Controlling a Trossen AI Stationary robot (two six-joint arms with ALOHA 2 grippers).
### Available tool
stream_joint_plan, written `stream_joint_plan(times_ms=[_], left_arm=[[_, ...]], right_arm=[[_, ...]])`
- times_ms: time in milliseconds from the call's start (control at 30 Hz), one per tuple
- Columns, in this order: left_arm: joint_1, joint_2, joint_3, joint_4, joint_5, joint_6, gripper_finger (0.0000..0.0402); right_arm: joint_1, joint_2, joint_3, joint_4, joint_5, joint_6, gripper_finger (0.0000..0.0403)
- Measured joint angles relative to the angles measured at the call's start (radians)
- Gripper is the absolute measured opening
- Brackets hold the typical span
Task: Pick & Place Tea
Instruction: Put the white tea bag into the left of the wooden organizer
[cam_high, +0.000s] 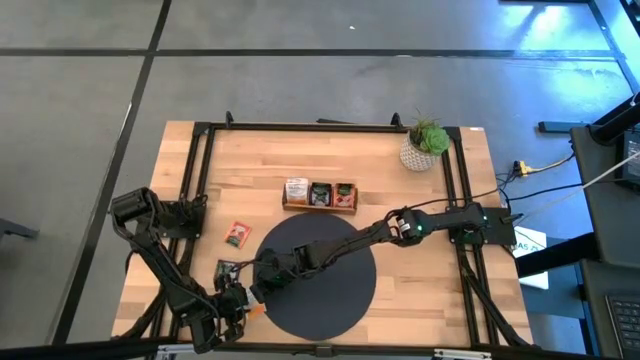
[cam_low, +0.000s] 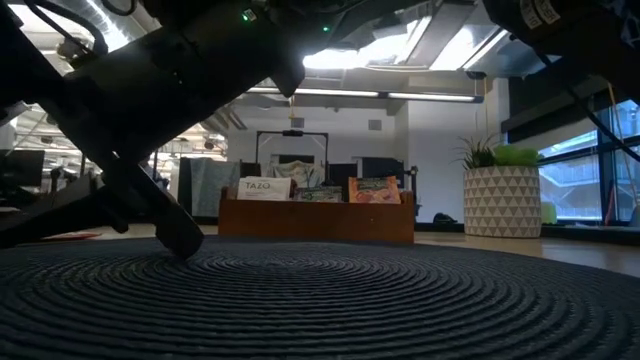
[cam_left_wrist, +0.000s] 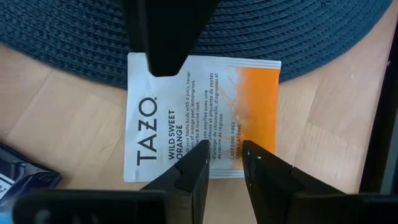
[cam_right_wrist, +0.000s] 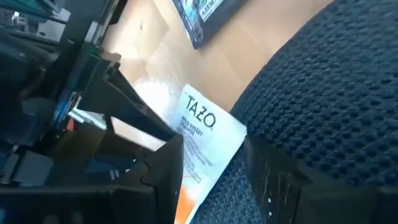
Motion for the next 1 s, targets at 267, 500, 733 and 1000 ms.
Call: stream_joint_plan(times_ms=[267,500,733,1000], left_arm=[[0.000,0.000,-0.001,0.001,-0.015,-0.015,0.0095],[0.001,0.005,-0.002,0.004,-0.055,-0.041,0.0095],[0.003,0.005,-0.002,0.003,-0.095,-0.055,0.0095],[0.003,0.005,-0.002,0.002,-0.097,-0.061,0.0093]], right_arm=[[-0.005,0.000,0.016,-0.064,-0.044,0.001,0.0170],[0.011,0.000,0.016,-0.054,-0.065,0.029,0.0171],[0.012,0.000,0.016,-0.049,-0.092,0.053,0.0171],[0.013,0.000,0.016,-0.048,-0.092,0.052,0.0138]])
